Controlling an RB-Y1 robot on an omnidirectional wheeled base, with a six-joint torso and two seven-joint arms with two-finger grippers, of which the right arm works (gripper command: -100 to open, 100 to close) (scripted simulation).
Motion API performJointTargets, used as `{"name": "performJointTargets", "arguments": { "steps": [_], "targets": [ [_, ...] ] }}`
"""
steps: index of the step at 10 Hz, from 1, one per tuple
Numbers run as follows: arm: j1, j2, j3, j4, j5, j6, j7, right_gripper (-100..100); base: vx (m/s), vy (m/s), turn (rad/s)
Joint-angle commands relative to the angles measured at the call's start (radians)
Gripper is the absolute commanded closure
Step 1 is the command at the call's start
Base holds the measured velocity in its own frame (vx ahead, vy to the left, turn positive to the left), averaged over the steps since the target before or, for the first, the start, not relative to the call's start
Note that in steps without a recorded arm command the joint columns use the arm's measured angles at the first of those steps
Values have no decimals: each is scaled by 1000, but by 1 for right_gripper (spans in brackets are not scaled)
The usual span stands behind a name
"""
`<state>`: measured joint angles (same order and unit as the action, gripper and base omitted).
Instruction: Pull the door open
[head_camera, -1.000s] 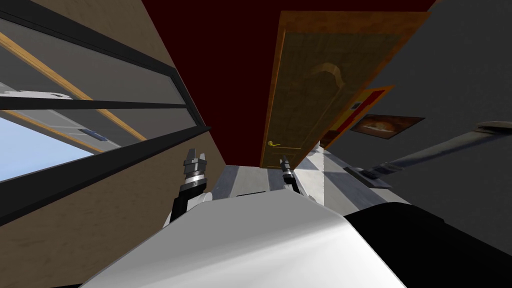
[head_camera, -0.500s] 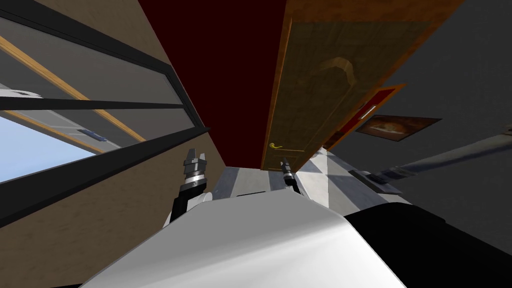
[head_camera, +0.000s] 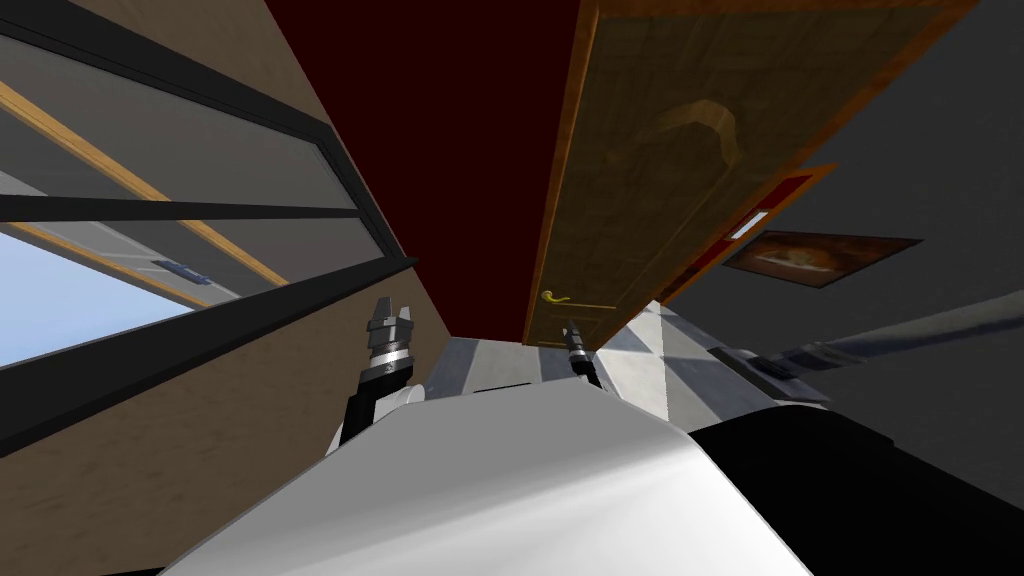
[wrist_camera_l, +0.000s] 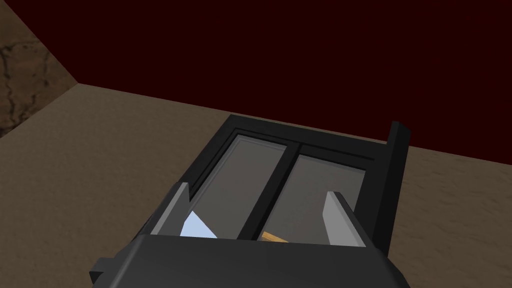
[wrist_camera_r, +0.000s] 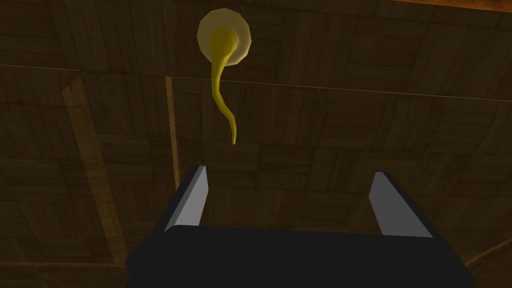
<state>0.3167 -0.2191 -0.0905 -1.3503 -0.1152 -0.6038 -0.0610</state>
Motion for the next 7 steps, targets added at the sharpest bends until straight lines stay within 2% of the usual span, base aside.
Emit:
{"name": "performJointTargets", "arguments": {
  "steps": [1,4,7],
  "targets": [
    [-8,-5,-2,34,-3,-6,-2,-100,101,-4,17],
    [-16,-15,-6,83,-8,-10,-5,-100,112,-11,17],
    [-25,-25,-11,138,-15,-14,-9,-100,174,-7,23]
  ]
}}
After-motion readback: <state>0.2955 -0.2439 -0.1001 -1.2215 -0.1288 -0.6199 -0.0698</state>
